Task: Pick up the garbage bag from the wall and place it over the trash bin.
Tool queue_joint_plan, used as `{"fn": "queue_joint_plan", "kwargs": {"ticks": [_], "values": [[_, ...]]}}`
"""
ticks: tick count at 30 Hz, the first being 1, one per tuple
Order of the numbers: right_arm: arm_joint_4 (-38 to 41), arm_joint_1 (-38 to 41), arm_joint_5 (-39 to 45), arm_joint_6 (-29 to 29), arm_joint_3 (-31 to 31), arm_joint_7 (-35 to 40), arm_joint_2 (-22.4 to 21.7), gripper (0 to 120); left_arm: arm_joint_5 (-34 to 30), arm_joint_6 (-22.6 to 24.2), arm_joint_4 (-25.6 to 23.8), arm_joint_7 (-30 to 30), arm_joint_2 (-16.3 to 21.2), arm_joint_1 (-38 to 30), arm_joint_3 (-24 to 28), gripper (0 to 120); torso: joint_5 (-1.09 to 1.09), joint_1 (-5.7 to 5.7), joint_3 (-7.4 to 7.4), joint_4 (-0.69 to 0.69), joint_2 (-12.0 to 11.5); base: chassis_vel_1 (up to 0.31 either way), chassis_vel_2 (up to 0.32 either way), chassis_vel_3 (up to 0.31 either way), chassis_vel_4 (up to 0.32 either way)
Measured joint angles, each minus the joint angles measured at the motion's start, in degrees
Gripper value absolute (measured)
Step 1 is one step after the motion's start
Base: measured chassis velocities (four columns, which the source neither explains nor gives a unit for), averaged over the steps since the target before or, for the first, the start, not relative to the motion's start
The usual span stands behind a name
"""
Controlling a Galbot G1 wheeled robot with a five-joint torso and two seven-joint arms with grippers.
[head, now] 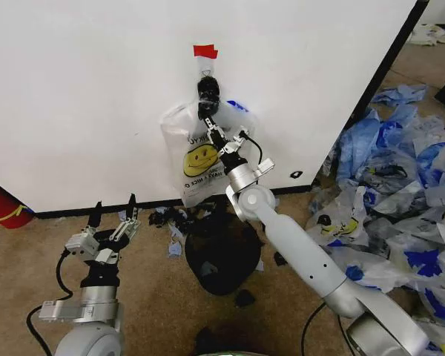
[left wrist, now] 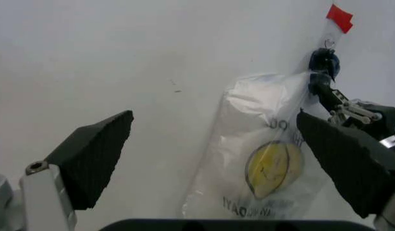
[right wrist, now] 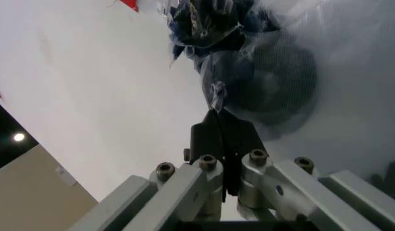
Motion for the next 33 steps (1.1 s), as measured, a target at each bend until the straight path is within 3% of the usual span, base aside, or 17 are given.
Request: {"fn": "queue_joint_plan", "kwargs": {"ticks": [15, 19, 33], "values": [[2.06, -3.72, -0.77, 0.43, 0.14, -0.5, -2.59, 0, 0.44, -0.45, 0.67, 0.01, -0.28, -0.09, 0.96, 100, 0.0, 0.0, 0.0, -0.01, 0.0, 0.0, 0.0, 0.0, 0.0], [1.94, -5.48, -4.26, 1.53, -0.04, -4.88, -5.39, 0, 0.8, -0.57, 0.88, 0.01, -0.51, -0.06, 1.51, 100, 0.01, 0.0, 0.0, 0.0, 0.0, 0.0, 0.0, 0.0, 0.0], [3.23, -8.48, -9.59, 2.65, -1.22, -6.92, -9.49, 0, 1.4, -1.04, 1.14, 0.39, -0.99, 0.13, 2.38, 100, 0.0, 0.0, 0.0, 0.0, 0.0, 0.0, 0.0, 0.0, 0.0]]}}
